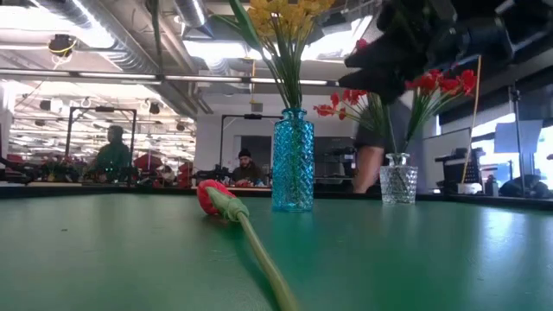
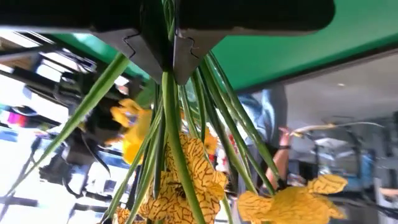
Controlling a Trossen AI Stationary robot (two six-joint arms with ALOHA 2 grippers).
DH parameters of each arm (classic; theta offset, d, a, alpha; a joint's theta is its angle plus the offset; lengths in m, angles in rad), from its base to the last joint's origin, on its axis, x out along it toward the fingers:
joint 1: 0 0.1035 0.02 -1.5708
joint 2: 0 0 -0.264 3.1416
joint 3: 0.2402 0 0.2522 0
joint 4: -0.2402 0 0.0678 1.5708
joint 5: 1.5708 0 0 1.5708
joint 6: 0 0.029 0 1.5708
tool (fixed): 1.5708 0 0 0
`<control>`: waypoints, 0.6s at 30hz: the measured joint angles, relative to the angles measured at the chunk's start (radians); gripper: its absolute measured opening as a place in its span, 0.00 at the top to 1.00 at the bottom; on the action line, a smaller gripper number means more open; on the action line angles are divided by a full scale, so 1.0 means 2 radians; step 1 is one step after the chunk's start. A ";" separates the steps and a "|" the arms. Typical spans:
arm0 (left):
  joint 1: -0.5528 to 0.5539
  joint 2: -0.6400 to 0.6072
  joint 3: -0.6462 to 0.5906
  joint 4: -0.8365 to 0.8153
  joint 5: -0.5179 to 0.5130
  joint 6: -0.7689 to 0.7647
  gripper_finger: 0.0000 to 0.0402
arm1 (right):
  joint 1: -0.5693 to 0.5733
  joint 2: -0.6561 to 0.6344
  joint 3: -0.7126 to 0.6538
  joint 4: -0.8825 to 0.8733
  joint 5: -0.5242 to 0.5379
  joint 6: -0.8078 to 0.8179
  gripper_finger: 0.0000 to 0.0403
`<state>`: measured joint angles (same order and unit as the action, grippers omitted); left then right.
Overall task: Sort flowers into vase by color
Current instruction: Put the yellow flower into the blue vase
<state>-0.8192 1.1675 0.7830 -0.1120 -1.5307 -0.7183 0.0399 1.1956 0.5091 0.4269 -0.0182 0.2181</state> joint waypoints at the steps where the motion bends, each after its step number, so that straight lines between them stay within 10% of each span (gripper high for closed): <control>1: 0.005 0.000 0.000 0.000 -0.003 0.003 1.00 | 0.000 0.001 -0.012 0.015 0.000 0.007 0.48; 10: 0.063 0.003 0.000 0.040 0.021 0.039 1.00 | 0.000 0.057 -0.035 0.073 0.022 0.013 0.48; 18: 0.109 0.003 0.000 0.238 0.201 0.279 1.00 | -0.001 0.127 -0.035 0.154 0.004 0.020 0.48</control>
<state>-0.6005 1.1732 0.7830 0.3643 -1.1290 -0.1604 0.0387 1.4492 0.4398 0.7346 -0.0108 0.2572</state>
